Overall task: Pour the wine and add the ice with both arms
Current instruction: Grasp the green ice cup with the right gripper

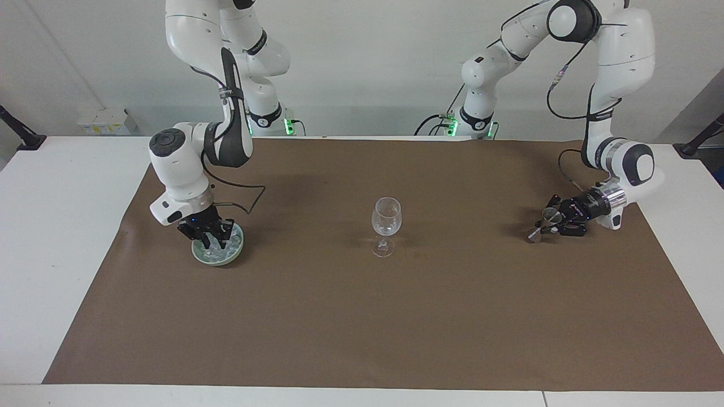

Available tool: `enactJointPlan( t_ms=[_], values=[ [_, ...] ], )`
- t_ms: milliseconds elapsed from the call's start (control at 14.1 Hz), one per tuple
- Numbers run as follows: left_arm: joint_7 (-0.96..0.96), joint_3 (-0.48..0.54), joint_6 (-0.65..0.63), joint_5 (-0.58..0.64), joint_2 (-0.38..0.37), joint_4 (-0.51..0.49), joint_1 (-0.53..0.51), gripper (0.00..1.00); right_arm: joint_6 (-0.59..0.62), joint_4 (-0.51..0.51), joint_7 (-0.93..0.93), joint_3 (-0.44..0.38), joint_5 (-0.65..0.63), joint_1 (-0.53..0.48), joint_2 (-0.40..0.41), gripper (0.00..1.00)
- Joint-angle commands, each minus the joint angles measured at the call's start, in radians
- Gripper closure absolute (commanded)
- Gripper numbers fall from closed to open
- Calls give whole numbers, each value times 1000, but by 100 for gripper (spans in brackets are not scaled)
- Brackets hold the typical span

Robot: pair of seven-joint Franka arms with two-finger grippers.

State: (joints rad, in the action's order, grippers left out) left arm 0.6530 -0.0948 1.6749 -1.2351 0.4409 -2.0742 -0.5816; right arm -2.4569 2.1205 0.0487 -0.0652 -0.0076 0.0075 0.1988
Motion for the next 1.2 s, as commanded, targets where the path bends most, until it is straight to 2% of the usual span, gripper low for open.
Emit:
enactJointPlan(
  t_ms=[0,354,638,1134],
  values=[
    [10,-8,-31,23,30,37,-15,100,-20,7,-16,4,9,-3,4,74],
    [8,-8,-26,23,32,36,-15,100,6,-1,-15,4,8,-1,2,87],
    [8,-8,-20,23,32,36,-15,92,79,-39,-15,2,8,-1,-9,100],
    [1,-8,-9,25,35,37,-14,85,314,-175,-53,18,9,-1,-67,100]
  ],
)
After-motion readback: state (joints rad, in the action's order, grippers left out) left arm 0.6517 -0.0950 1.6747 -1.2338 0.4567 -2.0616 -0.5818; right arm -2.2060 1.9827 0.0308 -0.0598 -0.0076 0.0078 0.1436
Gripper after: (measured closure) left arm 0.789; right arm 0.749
